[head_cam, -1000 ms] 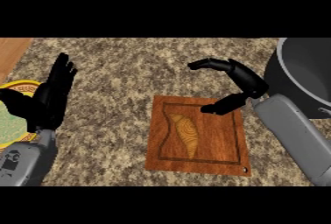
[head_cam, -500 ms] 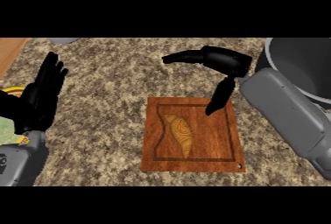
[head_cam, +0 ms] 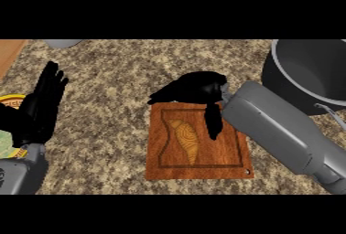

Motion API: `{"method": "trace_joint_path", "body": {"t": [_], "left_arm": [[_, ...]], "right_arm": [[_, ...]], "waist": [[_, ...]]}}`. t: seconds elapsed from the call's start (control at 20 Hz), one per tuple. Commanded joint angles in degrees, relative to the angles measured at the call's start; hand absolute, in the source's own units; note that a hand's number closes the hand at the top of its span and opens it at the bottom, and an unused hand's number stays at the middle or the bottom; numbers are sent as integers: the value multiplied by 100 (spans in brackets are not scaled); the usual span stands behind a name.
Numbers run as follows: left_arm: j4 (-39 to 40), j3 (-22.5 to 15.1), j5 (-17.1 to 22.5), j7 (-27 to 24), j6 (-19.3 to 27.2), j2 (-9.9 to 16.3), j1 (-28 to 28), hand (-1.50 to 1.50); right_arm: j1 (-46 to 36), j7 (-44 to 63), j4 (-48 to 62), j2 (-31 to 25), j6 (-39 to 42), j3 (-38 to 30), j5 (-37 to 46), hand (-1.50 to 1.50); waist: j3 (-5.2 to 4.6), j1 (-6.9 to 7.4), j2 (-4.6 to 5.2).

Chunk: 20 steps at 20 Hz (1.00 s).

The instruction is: Pick the croissant from the cutting board and place it in the pot

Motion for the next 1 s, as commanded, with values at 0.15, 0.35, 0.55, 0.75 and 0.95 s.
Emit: {"method": "trace_joint_path", "body": {"t": [0.15, 0.35, 0.55, 0.75, 0.95], "left_arm": [[-131, 40, -153, -4, 7, -191, 179, 0], [63, 350, -38, -88, -417, -60, 75, 0], [-538, 215, -243, 312, -87, -252, 199, 0], [-379, 376, -282, 72, -288, -199, 313, 0], [-233, 359, -354, -82, -346, -463, 307, 0]], "right_arm": [[508, 1073, -767, 323, 608, -2, 446, -150], [809, 901, -886, 316, 757, -248, 850, -150], [1138, 1327, -976, 686, 826, -168, 1205, -150], [1288, 1273, -1034, 445, 690, -206, 1733, -150], [1341, 1161, -530, 1001, 465, -255, 2255, -150]], "waist": [[5, -21, 18], [5, -5, 33], [7, 13, 29], [6, -3, 27], [5, 22, 37]]}}
